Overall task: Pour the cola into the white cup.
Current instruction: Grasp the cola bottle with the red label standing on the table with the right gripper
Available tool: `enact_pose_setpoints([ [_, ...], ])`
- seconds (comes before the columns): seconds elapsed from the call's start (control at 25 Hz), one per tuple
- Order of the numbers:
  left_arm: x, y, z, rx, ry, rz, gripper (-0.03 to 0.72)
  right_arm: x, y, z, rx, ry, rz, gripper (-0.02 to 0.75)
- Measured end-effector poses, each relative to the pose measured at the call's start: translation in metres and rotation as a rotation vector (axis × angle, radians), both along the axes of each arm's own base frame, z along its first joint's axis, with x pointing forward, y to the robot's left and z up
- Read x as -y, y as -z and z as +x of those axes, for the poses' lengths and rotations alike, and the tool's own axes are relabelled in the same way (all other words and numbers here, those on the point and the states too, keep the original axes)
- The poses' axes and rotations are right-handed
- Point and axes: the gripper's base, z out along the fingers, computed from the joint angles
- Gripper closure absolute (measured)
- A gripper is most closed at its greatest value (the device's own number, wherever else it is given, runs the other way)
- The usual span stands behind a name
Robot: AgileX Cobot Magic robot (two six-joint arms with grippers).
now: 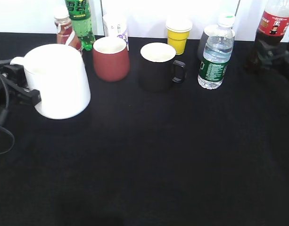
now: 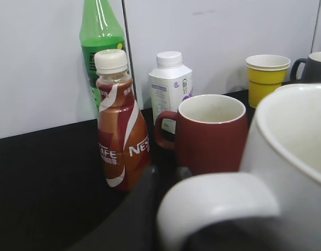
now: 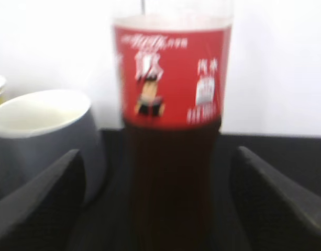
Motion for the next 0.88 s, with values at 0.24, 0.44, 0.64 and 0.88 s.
enact_pose_setpoints([
  [0.24, 0.000, -0.001, 0.000, 0.012, 0.001, -0.005, 0.628, 0.001, 0.026, 0.033, -0.019, 0.005, 0.005, 0.077],
  [0.44, 0.000, -0.001, 0.000, 0.012, 0.001, -0.005, 0.628, 0.004, 0.040, 0.063, -0.003, 0.024, 0.014, 0.077],
  [0.64, 0.000, -0.001, 0.000, 0.012, 0.001, -0.005, 0.628, 0.003, 0.044, 0.075, 0.000, 0.008, 0.003, 0.136],
  [0.88, 0.000, -0.001, 0.000, 0.012, 0.001, -0.005, 0.628, 0.002, 0.044, 0.075, 0.016, -0.002, 0.001, 0.283],
])
